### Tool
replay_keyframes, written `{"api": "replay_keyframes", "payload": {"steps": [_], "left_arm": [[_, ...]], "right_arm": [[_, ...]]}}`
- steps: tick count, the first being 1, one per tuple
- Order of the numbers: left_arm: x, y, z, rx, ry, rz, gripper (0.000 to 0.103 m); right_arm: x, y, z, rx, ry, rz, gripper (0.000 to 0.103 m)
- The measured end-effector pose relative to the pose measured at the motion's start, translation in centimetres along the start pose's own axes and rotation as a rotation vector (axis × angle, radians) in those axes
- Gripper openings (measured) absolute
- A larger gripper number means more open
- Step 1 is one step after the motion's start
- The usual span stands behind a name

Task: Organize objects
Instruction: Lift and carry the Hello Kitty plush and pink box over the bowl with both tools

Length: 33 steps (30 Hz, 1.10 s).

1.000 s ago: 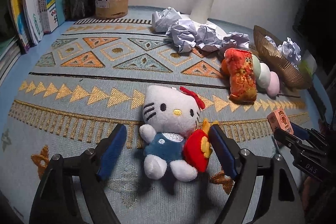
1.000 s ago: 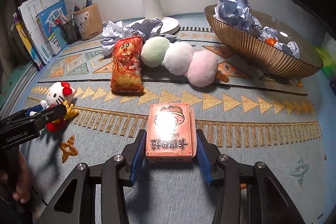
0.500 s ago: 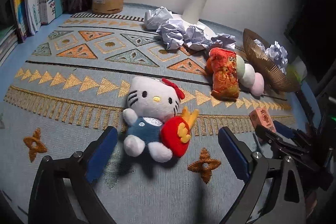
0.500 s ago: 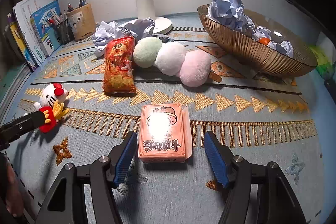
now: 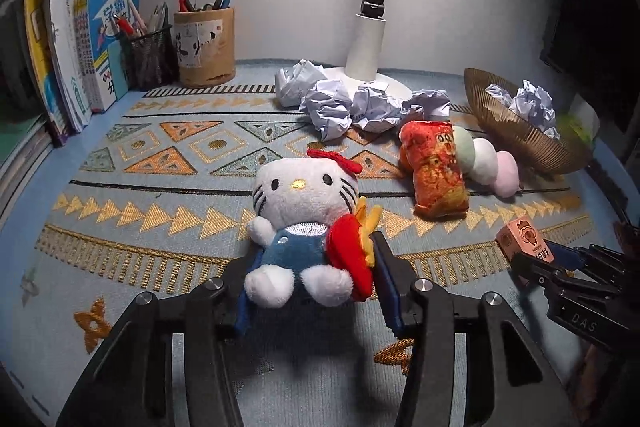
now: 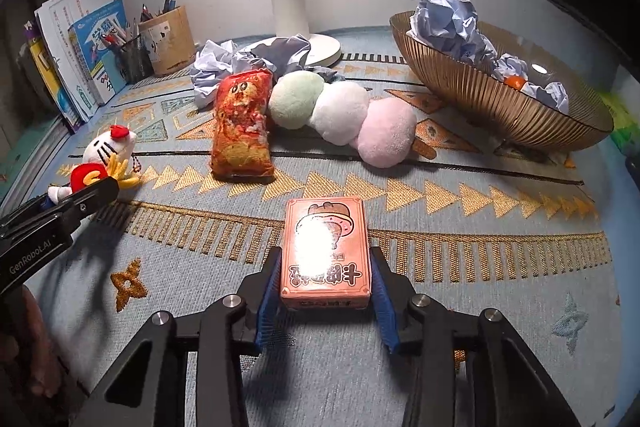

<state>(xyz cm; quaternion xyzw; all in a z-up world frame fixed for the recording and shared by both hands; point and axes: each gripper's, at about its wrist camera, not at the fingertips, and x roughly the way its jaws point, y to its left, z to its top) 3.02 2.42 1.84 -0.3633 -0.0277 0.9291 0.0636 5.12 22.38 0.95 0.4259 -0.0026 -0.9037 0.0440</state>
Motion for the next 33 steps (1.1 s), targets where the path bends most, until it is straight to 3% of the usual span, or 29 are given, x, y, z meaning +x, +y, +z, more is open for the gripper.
{"api": "replay_keyframes", "payload": {"steps": [7, 17, 19, 22, 25, 29, 33], "left_arm": [[-1.3, 0.3, -0.4, -0.031, -0.062, -0.026, 0.046], [-1.3, 0.8, -0.5, -0.056, -0.055, -0.055, 0.046], [-1.4, 1.2, -0.2, -0.095, -0.041, -0.098, 0.046], [-2.2, 1.3, 1.2, -0.165, -0.042, -0.195, 0.046], [-3.8, -0.5, 4.4, -0.139, -0.106, -0.246, 0.046], [-4.0, -5.9, 9.3, -0.006, -0.159, -0.295, 0.046], [-0.3, -11.5, 12.4, 0.038, -0.114, -0.395, 0.046]], "right_arm": [[-0.6, 0.2, -0.1, -0.001, -0.034, -0.016, 0.04], [-1.0, 0.1, -0.1, 0.009, -0.057, -0.031, 0.04], [-1.6, -0.5, 0.0, 0.033, -0.084, -0.021, 0.04], [-3.2, -2.4, 0.4, 0.113, -0.115, 0.073, 0.04], [-6.3, -5.7, 1.9, 0.201, -0.173, 0.091, 0.04], [-11.3, -11.0, 5.2, 0.295, -0.307, 0.036, 0.04], [-13.0, -15.2, 8.2, 0.367, -0.369, -0.014, 0.04]]}}
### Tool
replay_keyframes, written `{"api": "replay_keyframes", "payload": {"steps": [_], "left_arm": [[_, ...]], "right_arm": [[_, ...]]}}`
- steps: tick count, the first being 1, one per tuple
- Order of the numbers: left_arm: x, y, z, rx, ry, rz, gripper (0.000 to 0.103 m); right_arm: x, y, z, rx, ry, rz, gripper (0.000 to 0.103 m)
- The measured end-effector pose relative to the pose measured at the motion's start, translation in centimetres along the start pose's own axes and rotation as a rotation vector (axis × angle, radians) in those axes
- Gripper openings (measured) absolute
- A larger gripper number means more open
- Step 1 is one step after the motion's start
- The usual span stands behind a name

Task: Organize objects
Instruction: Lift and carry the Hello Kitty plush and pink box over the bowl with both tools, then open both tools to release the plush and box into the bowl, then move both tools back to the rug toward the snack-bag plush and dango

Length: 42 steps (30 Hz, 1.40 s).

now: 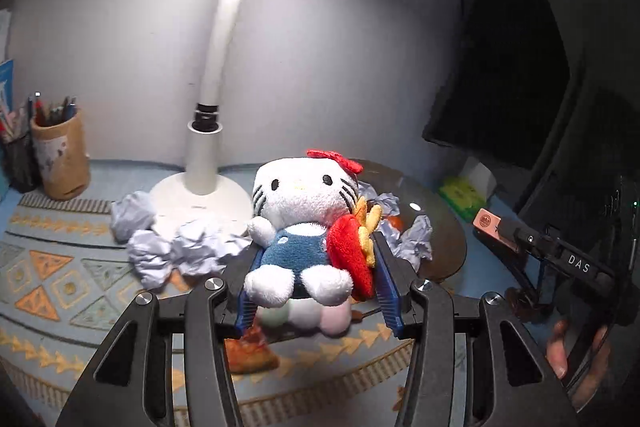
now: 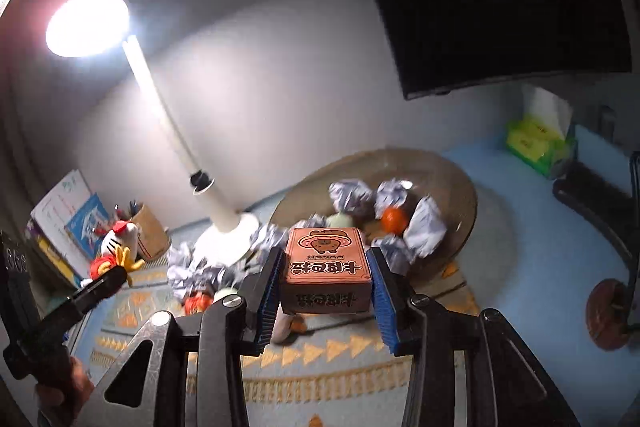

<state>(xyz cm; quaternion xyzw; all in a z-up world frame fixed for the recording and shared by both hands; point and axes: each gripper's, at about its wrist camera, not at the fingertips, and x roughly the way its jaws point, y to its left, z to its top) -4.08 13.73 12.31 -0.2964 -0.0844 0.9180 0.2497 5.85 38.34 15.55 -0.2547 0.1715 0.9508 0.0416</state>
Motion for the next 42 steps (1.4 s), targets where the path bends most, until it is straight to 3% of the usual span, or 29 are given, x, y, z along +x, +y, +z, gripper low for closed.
{"api": "replay_keyframes", "payload": {"steps": [8, 12, 15, 18, 26, 31, 32, 34, 37, 39, 42], "left_arm": [[12.3, -5.0, -0.4, 0.028, 0.141, -0.116, 0.046], [16.0, -6.7, 1.1, 0.034, 0.184, -0.202, 0.052], [17.9, -5.8, 2.1, 0.001, 0.224, -0.186, 0.054], [18.4, -4.5, 2.5, -0.045, 0.267, -0.198, 0.063], [13.0, -3.2, 3.1, -0.084, 0.195, -0.203, 0.066], [6.1, -2.1, 2.7, -0.058, 0.118, -0.17, 0.068], [4.3, -1.5, 2.4, -0.058, 0.095, -0.151, 0.072], [0.7, -0.1, 1.8, -0.069, 0.042, -0.105, 0.102], [-4.4, 2.7, 0.1, -0.081, -0.037, -0.035, 0.102], [-6.9, 5.0, -1.2, -0.087, -0.051, 0.057, 0.102], [-8.3, 8.3, -4.0, -0.083, -0.04, 0.217, 0.102]], "right_arm": [[6.9, -3.5, 2.6, 0.09, 0.063, -0.014, 0.04], [9.9, -5.0, 3.0, 0.123, 0.094, -0.035, 0.04], [11.8, -6.3, 3.5, 0.151, 0.111, -0.044, 0.04], [13.1, -7.0, 3.7, 0.168, 0.147, -0.02, 0.042], [9.5, -6.6, 3.5, 0.167, 0.116, 0.001, 0.046], [4.8, -4.5, 3.0, 0.132, 0.062, 0.03, 0.061], [3.8, -3.9, 2.7, 0.12, 0.052, 0.041, 0.062], [1.9, -2.5, 2.2, 0.098, 0.037, 0.075, 0.064], [0.1, 0.6, -0.2, 0.036, 0.048, 0.132, 0.071], [-0.2, 2.7, -2.7, -0.018, 0.063, 0.154, 0.096], [0.8, 5.6, -7.0, -0.109, 0.103, 0.152, 0.097]]}}
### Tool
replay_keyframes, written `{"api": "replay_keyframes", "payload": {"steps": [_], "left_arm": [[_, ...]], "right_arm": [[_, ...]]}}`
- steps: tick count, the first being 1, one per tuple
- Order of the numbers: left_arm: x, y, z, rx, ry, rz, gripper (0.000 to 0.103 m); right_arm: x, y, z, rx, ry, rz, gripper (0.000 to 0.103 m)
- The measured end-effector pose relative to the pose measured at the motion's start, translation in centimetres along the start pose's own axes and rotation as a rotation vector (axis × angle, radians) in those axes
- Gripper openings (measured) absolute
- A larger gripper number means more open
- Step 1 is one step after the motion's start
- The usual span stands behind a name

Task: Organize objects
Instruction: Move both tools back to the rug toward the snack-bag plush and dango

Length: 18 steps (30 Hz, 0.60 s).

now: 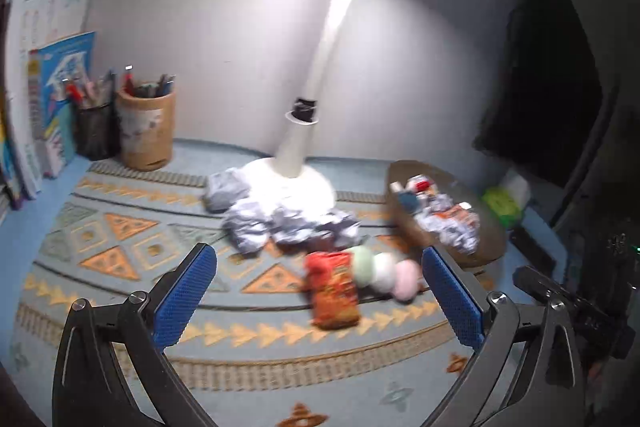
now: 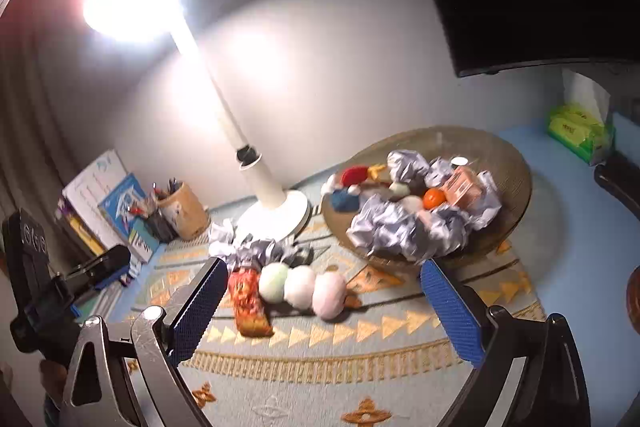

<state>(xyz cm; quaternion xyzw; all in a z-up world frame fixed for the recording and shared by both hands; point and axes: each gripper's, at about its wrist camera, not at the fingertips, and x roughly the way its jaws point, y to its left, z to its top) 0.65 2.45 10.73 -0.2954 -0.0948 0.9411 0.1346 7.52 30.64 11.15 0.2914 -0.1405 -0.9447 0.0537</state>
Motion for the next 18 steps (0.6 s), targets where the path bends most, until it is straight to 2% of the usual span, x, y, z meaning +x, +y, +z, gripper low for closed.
{"api": "replay_keyframes", "payload": {"steps": [2, 3, 5, 8, 9, 12, 15, 18], "left_arm": [[1.0, 1.6, -2.3, 0.015, 0.028, 0.099, 0.102], [1.7, 2.5, -3.2, 0.018, 0.053, 0.126, 0.102], [2.6, 3.7, -5.1, 0.013, 0.088, 0.142, 0.102], [3.9, 4.5, -7.0, 0.004, 0.101, 0.159, 0.102], [4.3, 4.4, -7.0, 0.013, 0.131, 0.182, 0.102], [3.9, 3.3, -7.5, 0.075, 0.112, 0.171, 0.102], [4.0, 1.9, -7.9, 0.144, 0.128, 0.169, 0.102], [4.5, 1.3, -8.0, 0.171, 0.154, 0.181, 0.102]], "right_arm": [[1.9, 1.6, -2.5, -0.075, 0.03, -0.038, 0.097], [2.7, 2.1, -3.6, -0.108, 0.04, -0.064, 0.097], [4.1, 2.4, -5.1, -0.141, 0.067, -0.094, 0.097], [5.5, 1.6, -6.0, -0.115, 0.103, -0.105, 0.097], [5.8, 1.3, -6.1, -0.107, 0.108, -0.118, 0.097], [6.4, 0.6, -6.0, -0.087, 0.135, -0.09, 0.097], [6.4, 0.4, -6.0, -0.077, 0.141, -0.077, 0.097], [6.6, 0.5, -5.9, -0.08, 0.152, -0.083, 0.097]]}}
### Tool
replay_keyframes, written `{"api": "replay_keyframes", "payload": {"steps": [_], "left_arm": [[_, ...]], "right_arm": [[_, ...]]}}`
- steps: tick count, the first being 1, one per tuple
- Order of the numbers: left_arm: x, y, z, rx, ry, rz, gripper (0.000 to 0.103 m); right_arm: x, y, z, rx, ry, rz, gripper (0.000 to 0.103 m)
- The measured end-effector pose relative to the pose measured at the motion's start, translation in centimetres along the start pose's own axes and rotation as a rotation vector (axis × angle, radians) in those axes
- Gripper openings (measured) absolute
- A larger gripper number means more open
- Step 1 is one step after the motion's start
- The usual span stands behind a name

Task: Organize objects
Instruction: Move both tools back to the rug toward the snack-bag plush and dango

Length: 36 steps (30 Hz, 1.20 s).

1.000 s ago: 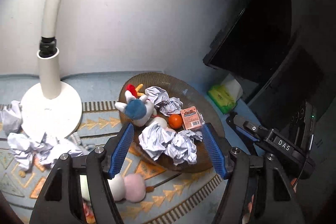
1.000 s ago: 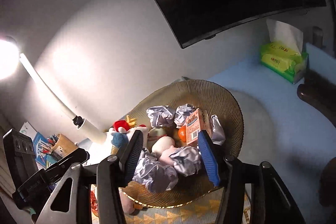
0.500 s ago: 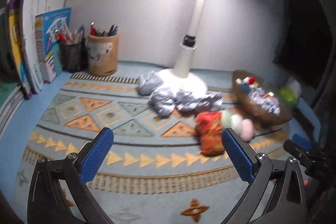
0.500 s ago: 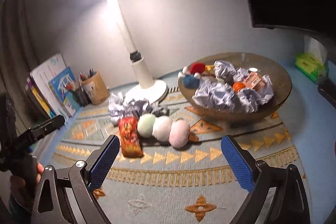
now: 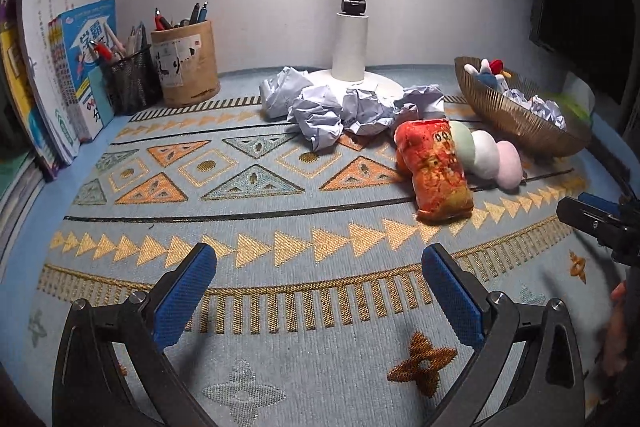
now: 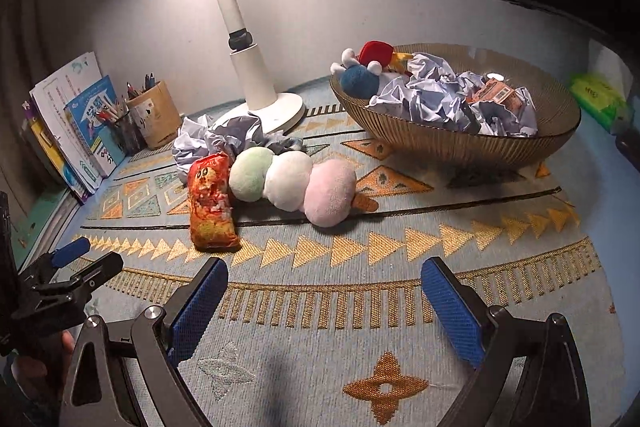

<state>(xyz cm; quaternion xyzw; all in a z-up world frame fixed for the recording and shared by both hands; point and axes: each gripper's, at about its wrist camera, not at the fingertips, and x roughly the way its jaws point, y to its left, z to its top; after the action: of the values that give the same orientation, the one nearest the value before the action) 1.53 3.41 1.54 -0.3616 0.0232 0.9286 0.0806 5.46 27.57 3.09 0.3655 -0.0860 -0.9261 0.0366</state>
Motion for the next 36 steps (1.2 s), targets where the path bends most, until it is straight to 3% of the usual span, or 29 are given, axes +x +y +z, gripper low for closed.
{"api": "replay_keyframes", "payload": {"steps": [2, 6, 12, 14, 15, 17, 19, 22, 27, 29, 31, 32, 36], "left_arm": [[0.2, -0.8, 0.3, 0.02, 0.019, -0.02, 0.102], [1.7, -3.5, 2.1, -0.003, 0.117, -0.221, 0.102], [6.4, -6.5, 4.8, -0.05, 0.168, -0.204, 0.101], [7.6, -7.0, 5.0, -0.048, 0.189, -0.205, 0.084], [8.1, -7.1, 5.0, -0.047, 0.203, -0.212, 0.063], [8.1, -6.9, 4.8, -0.044, 0.175, -0.209, 0.05], [8.0, -6.1, 4.7, -0.082, 0.181, -0.265, 0.036], [7.4, -4.9, 4.4, -0.103, 0.157, -0.243, 0.036], [6.3, -2.9, 4.1, -0.14, 0.096, -0.201, 0.036], [5.9, -2.0, 4.0, -0.181, 0.071, -0.213, 0.036], [6.1, -1.3, 4.1, -0.208, 0.08, -0.21, 0.036], [6.4, -1.1, 4.0, -0.221, 0.094, -0.216, 0.036], [6.8, -0.9, 4.1, -0.226, 0.114, -0.24, 0.039]], "right_arm": [[0.2, 0.1, 0.1, -0.019, 0.023, 0.0, 0.097], [-0.1, -0.2, 0.1, -0.008, 0.003, 0.009, 0.097], [0.3, -0.1, 0.3, -0.019, 0.034, 0.034, 0.093], [1.3, -0.3, 0.7, -0.006, 0.104, 0.024, 0.092], [1.9, -0.4, 1.0, 0.0, 0.162, 0.024, 0.087], [2.9, -0.5, 2.3, 0.001, 0.236, 0.054, 0.077], [3.1, 0.2, 4.0, -0.045, 0.213, 0.062, 0.077], [4.8, 2.2, 5.8, -0.159, 0.164, -0.009, 0.077], [8.7, 3.3, 6.2, -0.154, 0.206, -0.044, 0.075], [8.1, 3.7, 5.9, -0.135, 0.226, 0.033, 0.075], [6.8, 3.6, 5.5, -0.065, 0.272, 0.233, 0.075], [6.1, 3.3, 5.2, -0.047, 0.277, 0.269, 0.075], [4.7, 3.1, 5.5, -0.164, 0.188, 0.085, 0.075]]}}
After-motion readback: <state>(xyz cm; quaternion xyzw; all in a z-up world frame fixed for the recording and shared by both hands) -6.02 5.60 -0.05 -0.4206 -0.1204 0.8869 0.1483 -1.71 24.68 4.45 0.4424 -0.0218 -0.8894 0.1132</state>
